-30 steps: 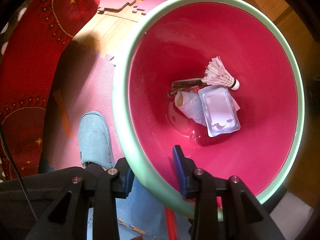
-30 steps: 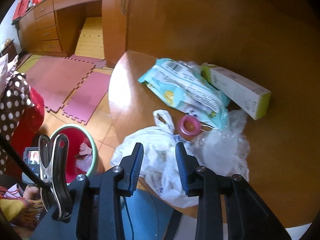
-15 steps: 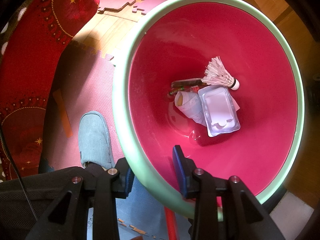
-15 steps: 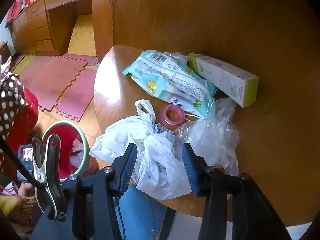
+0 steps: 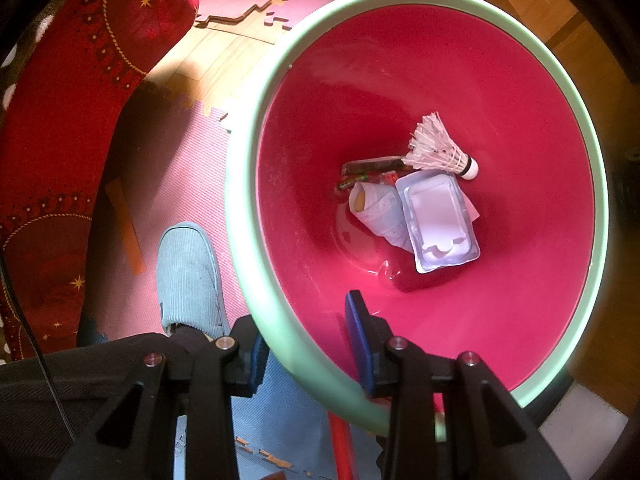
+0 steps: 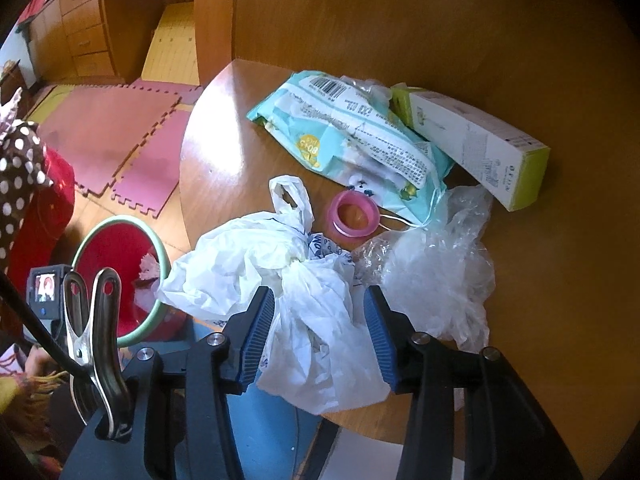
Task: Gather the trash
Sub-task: 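Lower the open right tool over the white plastic bag on the table, then close the right tool on the white plastic bag and lift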
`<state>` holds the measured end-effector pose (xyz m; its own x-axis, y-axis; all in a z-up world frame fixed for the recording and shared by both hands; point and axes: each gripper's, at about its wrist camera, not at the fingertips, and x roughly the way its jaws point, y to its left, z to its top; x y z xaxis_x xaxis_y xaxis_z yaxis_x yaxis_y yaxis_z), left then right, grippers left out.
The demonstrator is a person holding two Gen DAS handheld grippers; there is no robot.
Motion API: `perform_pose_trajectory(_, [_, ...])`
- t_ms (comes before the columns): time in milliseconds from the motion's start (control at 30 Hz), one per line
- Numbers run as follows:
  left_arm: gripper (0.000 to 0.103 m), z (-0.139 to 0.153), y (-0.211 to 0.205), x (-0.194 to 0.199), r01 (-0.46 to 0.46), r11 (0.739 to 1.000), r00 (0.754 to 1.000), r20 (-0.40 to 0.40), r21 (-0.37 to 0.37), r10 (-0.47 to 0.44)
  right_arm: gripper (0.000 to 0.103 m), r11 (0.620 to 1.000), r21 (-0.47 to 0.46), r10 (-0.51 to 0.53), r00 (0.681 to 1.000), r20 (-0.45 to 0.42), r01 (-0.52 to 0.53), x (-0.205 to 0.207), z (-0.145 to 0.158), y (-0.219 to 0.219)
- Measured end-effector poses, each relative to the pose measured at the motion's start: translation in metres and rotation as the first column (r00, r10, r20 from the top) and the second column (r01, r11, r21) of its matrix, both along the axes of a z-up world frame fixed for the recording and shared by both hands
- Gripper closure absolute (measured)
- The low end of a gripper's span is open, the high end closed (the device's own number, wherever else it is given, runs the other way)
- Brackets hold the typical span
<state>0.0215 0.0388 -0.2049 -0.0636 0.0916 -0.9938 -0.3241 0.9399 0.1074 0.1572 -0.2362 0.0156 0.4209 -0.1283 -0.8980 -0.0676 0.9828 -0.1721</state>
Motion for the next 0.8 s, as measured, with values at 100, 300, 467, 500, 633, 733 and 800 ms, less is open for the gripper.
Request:
perform_pose_trajectory(100, [0.067, 0.0, 0.0, 0.0, 0.0, 1.0, 1.0, 0.001, 0.004, 0.0, 0.055, 1.0, -0.014, 0.007, 1.0, -0.018, -0.007, 0.005, -0.006, 0.0])
perform_pose_trajectory(300, [0.067, 0.0, -0.001, 0.0, -0.001, 1.0, 1.0, 0.001, 0.004, 0.001, 0.055, 1.0, -0.024, 0.006, 0.998, -0.056, -0.007, 0.013, -0.019, -0.003])
perform_pose_trajectory(467, [0.067, 0.0, 0.0, 0.0, -0.002, 1.0, 1.0, 0.001, 0.003, 0.002, 0.074, 0.998, -0.056, 0.004, 0.997, -0.079, -0.009, 0.013, -0.027, -0.003])
perform_pose_trajectory(500, [0.067, 0.0, 0.0, 0.0, -0.002, 1.0, 1.0, 0.0, 0.002, 0.002, 0.079, 0.998, -0.061, 0.004, 0.997, -0.076, -0.008, 0.012, -0.028, -0.002])
perform_pose_trajectory(633, [0.067, 0.0, 0.0, 0.0, -0.003, 1.0, 1.0, 0.0, 0.001, 0.003, 0.085, 0.998, -0.063, -0.005, 0.998, -0.058, 0.001, 0.01, -0.023, -0.002])
perform_pose_trajectory(733, [0.067, 0.0, 0.0, 0.0, -0.002, 1.0, 1.0, 0.0, 0.002, 0.002, 0.086, 0.998, -0.058, -0.01, 1.0, -0.022, 0.008, 0.008, -0.013, 0.0])
perform_pose_trajectory(800, [0.067, 0.0, 0.0, 0.0, -0.003, 1.0, 1.0, 0.0, 0.003, 0.003, 0.086, 0.999, -0.054, -0.004, 1.0, -0.001, 0.003, 0.007, -0.007, 0.004])
